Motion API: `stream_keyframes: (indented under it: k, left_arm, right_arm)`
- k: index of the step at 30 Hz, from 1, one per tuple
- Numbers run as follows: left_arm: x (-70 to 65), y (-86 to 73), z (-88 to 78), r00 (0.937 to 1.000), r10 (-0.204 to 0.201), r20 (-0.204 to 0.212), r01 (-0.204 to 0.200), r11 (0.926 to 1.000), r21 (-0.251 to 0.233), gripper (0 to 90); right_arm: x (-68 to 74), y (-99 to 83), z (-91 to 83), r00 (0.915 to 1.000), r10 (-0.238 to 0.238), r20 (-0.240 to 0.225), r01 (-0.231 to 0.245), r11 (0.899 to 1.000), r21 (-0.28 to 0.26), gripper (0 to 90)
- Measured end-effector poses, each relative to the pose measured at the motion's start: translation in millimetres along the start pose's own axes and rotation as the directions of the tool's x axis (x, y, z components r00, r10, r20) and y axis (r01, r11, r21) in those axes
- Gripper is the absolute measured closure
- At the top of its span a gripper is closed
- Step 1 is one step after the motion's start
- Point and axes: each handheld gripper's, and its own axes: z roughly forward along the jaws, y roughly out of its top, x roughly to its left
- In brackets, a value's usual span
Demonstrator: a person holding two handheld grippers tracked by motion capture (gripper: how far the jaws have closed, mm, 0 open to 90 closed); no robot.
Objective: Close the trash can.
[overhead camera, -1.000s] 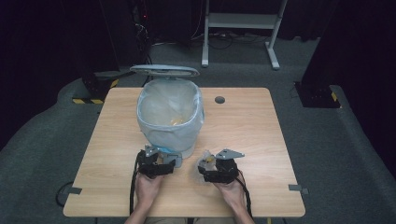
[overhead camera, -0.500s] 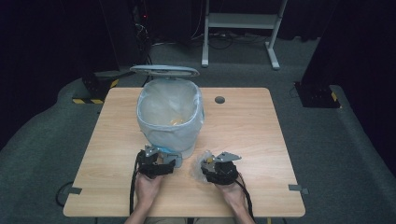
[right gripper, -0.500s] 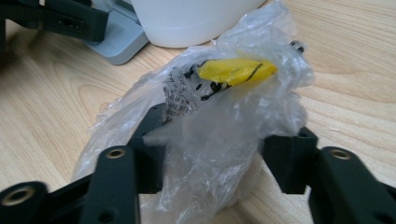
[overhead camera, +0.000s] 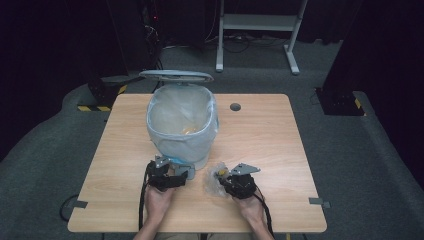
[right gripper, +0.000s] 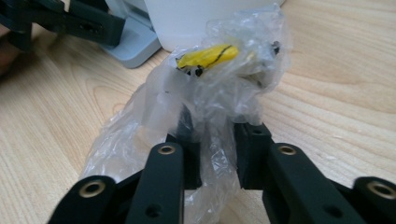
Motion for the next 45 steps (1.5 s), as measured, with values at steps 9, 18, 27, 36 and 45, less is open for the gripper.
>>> stream_keyframes:
  k: [9, 18, 27, 36, 45]
  left_arm:
    - [0.1, 0.0, 0.0, 1.0, 0.001, 0.0, -0.001, 1.0, 0.0, 3.6]
    - [0.2, 0.0, 0.0, 1.0, 0.0, 0.001, 0.0, 1.0, 0.0, 3.6]
    - [0.2, 0.0, -0.1, 1.0, -0.001, 0.002, 0.001, 1.0, -0.001, 3.6]
    - [0.3, 0.0, -0.1, 1.0, -0.001, 0.003, 0.001, 1.0, -0.001, 3.6]
    - [0.4, -0.1, -0.1, 1.0, -0.002, 0.004, 0.002, 1.0, -0.001, 3.6]
  right_arm:
    - [-1.8, 2.3, -12.5, 0.9995, -0.02, -0.024, 0.019, 0.999, -0.049, 78.8]
    - [-5.0, 4.3, -22.8, 0.9992, -0.03, -0.028, 0.028, 0.997, -0.069, 79.3]
    - [-8.6, 5.7, -30.2, 0.9991, -0.028, -0.032, 0.026, 0.997, -0.079, 79.6]
    - [-11.6, 6.2, -37.9, 0.9991, -0.022, -0.035, 0.019, 0.996, -0.088, 79.7]
    - [-13.9, 9.0, -48.1, 0.9993, -0.021, -0.03, 0.018, 0.994, -0.105, 80.0]
